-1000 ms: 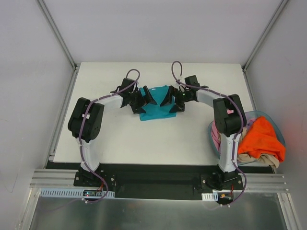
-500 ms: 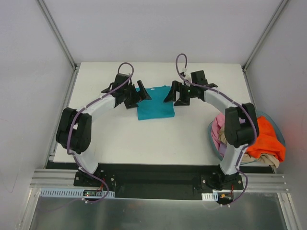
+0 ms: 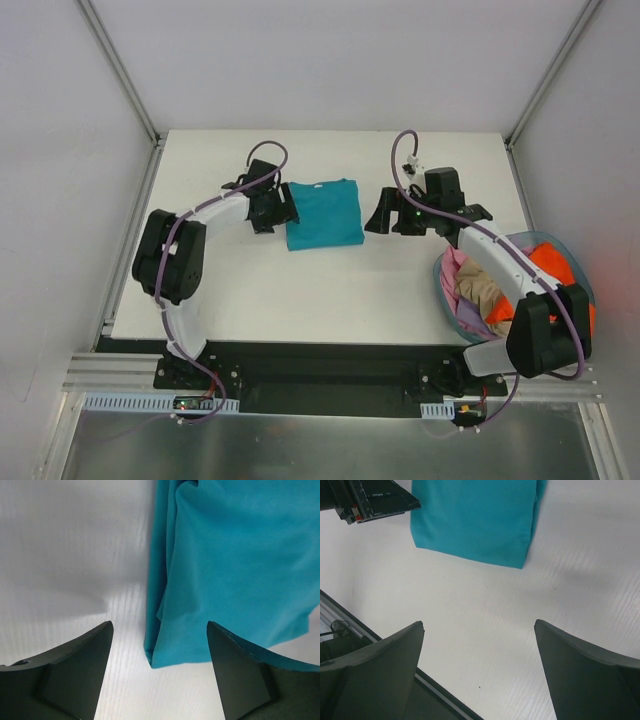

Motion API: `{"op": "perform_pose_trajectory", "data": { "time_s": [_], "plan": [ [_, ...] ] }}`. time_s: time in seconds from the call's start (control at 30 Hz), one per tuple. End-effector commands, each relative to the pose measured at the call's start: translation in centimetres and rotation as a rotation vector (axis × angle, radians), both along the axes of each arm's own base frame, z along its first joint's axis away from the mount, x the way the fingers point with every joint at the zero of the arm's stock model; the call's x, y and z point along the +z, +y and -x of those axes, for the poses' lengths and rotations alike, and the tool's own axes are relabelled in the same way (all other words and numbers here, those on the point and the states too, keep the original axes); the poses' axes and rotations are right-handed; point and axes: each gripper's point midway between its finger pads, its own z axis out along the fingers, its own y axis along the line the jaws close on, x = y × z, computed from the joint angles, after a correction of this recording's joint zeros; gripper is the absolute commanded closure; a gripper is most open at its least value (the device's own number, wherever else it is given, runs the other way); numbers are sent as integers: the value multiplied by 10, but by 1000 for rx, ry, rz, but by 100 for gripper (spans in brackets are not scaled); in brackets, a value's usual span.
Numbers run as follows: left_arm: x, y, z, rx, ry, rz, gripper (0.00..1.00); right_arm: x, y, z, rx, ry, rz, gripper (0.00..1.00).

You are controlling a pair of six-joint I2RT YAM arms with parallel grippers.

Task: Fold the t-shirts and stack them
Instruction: Fold the tshirt, then neatly place the folded tshirt to the corner

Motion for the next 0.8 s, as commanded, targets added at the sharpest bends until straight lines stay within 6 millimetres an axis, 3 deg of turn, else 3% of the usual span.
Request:
{"op": "perform_pose_trajectory", "data": {
  "time_s": [0.0,0.07,0.13,0.17,0.23,0.27,0.3,0.33,0.37,0.43,0.53,0.63,0.67,0.7,0.73,0.77],
  "plan": [
    [-7,-13,-13,-66,-1,-55,28,0,-16,7,-32,-23,57,3],
    [-8,-20,-17,-83,-4,-69,35,-2,-19,12,-37,-24,66,3],
    [-23,-15,-19,-75,25,-122,42,-1,-24,14,-52,-33,87,3],
    [-20,-15,-25,-71,18,-141,56,-1,-26,16,-54,-34,96,3],
    [-32,6,-28,-39,26,-289,68,1,-32,19,-69,-48,116,3],
    [-28,7,-34,-36,11,-330,75,2,-34,19,-77,-53,124,3],
    [-33,20,-38,-15,15,-410,88,3,-38,20,-90,-61,136,3],
    [-32,26,-37,-6,27,-447,95,4,-40,20,-97,-65,144,3],
    [-30,33,-36,2,40,-485,100,3,-42,21,-105,-65,152,3],
    [-26,54,-34,21,41,-592,100,1,-47,21,-106,-73,184,3],
    [-20,81,-18,10,47,-713,100,-3,-51,23,-110,-68,205,3],
    [-17,107,15,-89,81,-818,100,-5,-52,22,-111,-68,214,3],
    [-18,123,39,-112,112,-860,100,-7,-52,22,-110,-61,218,3],
    [-18,135,51,-125,124,-903,100,-6,-51,21,-107,-63,216,3],
    [-28,153,77,-137,180,-950,100,-4,-51,19,-107,-67,214,3],
    [-19,162,86,-123,167,-956,100,-6,-50,18,-105,-60,213,3]
  ]
}}
